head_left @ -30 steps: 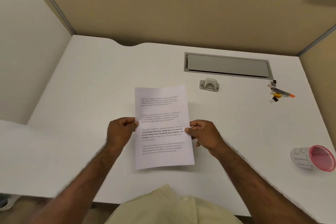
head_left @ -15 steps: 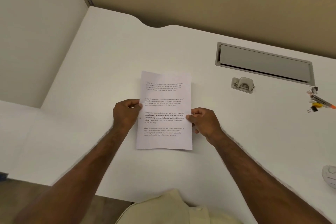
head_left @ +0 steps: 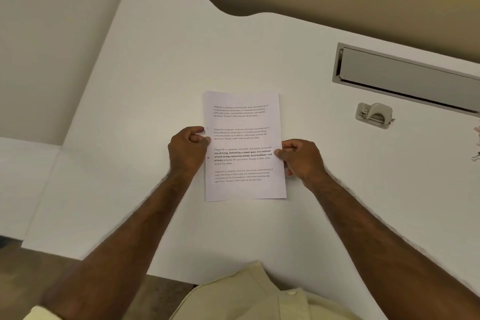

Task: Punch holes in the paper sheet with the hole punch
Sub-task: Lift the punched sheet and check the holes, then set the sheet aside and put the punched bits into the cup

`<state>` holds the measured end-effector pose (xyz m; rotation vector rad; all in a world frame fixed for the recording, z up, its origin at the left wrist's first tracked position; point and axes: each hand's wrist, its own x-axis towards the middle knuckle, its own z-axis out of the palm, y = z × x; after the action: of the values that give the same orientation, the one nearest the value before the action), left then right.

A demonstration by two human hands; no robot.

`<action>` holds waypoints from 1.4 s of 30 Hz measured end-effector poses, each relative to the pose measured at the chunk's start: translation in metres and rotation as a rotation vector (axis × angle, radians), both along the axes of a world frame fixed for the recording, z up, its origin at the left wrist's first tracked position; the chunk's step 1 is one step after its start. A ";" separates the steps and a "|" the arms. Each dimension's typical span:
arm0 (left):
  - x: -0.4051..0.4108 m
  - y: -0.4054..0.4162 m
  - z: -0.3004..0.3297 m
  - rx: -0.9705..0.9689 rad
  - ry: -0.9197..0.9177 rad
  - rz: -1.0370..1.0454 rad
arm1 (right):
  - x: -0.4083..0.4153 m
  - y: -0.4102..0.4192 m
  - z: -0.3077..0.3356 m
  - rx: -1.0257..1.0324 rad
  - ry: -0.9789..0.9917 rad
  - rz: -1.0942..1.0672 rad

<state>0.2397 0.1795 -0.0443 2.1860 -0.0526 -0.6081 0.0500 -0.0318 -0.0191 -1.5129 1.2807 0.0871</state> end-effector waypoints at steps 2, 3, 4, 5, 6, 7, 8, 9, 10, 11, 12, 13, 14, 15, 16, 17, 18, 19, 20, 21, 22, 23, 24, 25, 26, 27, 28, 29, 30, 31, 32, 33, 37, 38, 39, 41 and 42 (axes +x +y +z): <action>0.001 -0.001 -0.001 0.019 -0.008 -0.002 | 0.000 -0.002 -0.003 0.017 0.006 -0.002; 0.001 -0.001 0.000 0.028 -0.011 -0.005 | -0.001 -0.002 -0.003 0.025 0.005 -0.003; 0.001 -0.002 0.000 0.035 -0.010 -0.008 | -0.001 -0.003 -0.004 0.034 0.005 -0.008; 0.001 -0.002 0.001 0.040 -0.009 -0.008 | -0.002 -0.004 -0.005 0.045 0.004 -0.014; 0.001 -0.002 0.002 0.042 -0.005 -0.005 | -0.003 -0.004 -0.004 0.056 0.001 -0.019; 0.001 -0.002 0.002 0.044 -0.002 0.001 | -0.005 -0.005 -0.004 0.063 -0.004 -0.022; 0.001 -0.001 0.002 0.046 0.000 0.006 | -0.006 -0.006 -0.003 0.066 -0.009 -0.024; 0.001 -0.001 0.003 0.050 0.001 0.012 | -0.007 -0.007 -0.002 0.062 -0.009 -0.025; 0.001 0.000 0.003 0.058 0.004 0.016 | -0.009 -0.008 -0.001 0.051 -0.003 -0.021; 0.001 0.001 0.004 0.066 0.008 0.019 | -0.011 -0.009 0.001 0.035 0.006 -0.014; 0.002 0.002 0.005 0.073 0.009 0.021 | -0.013 -0.010 0.002 0.016 0.017 -0.005; 0.001 0.003 0.006 0.079 0.005 0.022 | -0.015 -0.011 0.004 -0.002 0.027 0.002; 0.000 0.004 0.008 0.086 -0.002 0.024 | -0.018 -0.013 0.006 -0.018 0.032 0.008; -0.001 0.004 0.010 0.093 -0.010 0.025 | -0.022 -0.014 0.008 -0.032 0.026 0.013; -0.004 0.005 0.012 0.097 -0.017 0.025 | -0.026 -0.016 0.010 -0.052 0.012 0.022; -0.007 0.005 0.015 0.097 -0.024 0.024 | -0.031 -0.018 0.011 -0.083 -0.004 0.037; -0.012 0.005 0.018 0.099 -0.031 0.023 | -0.037 -0.019 0.013 -0.126 -0.017 0.055; -0.017 0.004 0.022 0.102 -0.039 0.021 | -0.044 -0.020 0.014 -0.173 -0.023 0.069; -0.023 0.003 0.026 0.103 -0.046 0.020 | -0.053 -0.020 0.016 -0.219 -0.029 0.078; -0.031 0.002 0.029 0.101 -0.057 0.015 | -0.062 -0.019 0.018 -0.256 -0.038 0.081; -0.041 0.000 0.032 0.098 -0.077 0.001 | -0.072 -0.018 0.018 -0.293 -0.050 0.083; -0.052 -0.002 0.035 0.096 -0.108 -0.025 | -0.084 -0.016 0.019 -0.340 -0.065 0.088; -0.064 -0.004 0.038 0.089 -0.146 -0.055 | -0.097 -0.014 0.018 -0.400 -0.075 0.094; -0.077 -0.006 0.039 0.071 -0.181 -0.082 | -0.111 -0.013 0.017 -0.461 -0.079 0.098; -0.091 -0.009 0.041 0.032 -0.210 -0.108 | -0.126 -0.012 0.015 -0.516 -0.074 0.098; -0.106 -0.011 0.043 -0.020 -0.237 -0.140 | -0.142 -0.012 0.014 -0.562 -0.066 0.103; -0.121 -0.014 0.044 -0.075 -0.264 -0.180 | -0.158 -0.011 0.012 -0.604 -0.053 0.114; -0.135 -0.016 0.046 -0.122 -0.291 -0.230 | -0.175 -0.012 0.010 -0.646 -0.033 0.130; -0.150 -0.019 0.047 -0.162 -0.316 -0.282 | -0.193 -0.014 0.007 -0.687 -0.005 0.146; -0.164 -0.023 0.048 -0.194 -0.337 -0.334 | -0.210 -0.016 0.004 -0.718 0.028 0.156; -0.179 -0.026 0.049 -0.216 -0.353 -0.386 | -0.228 -0.018 0.001 -0.734 0.061 0.157; -0.193 -0.029 0.048 -0.221 -0.368 -0.441 | -0.246 -0.021 -0.002 -0.739 0.094 0.151; -0.243 -0.042 0.036 -0.157 -0.427 -0.722 | -0.310 -0.034 -0.020 -0.769 0.245 0.188; -0.253 -0.046 0.032 -0.142 -0.419 -0.778 | -0.323 -0.038 -0.024 -0.770 0.293 0.196; -0.261 -0.050 0.027 -0.123 -0.403 -0.822 | -0.336 -0.042 -0.028 -0.766 0.341 0.197; -0.274 -0.060 0.014 -0.069 -0.395 -0.906 | -0.358 -0.054 -0.035 -0.748 0.437 0.174; -0.280 -0.065 0.006 -0.038 -0.409 -0.949 | -0.368 -0.061 -0.038 -0.739 0.481 0.155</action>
<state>-0.0401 0.1142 -0.0384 2.1284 -1.3525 -0.6246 -0.3179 -0.0932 -0.0574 -2.3241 1.6775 0.0856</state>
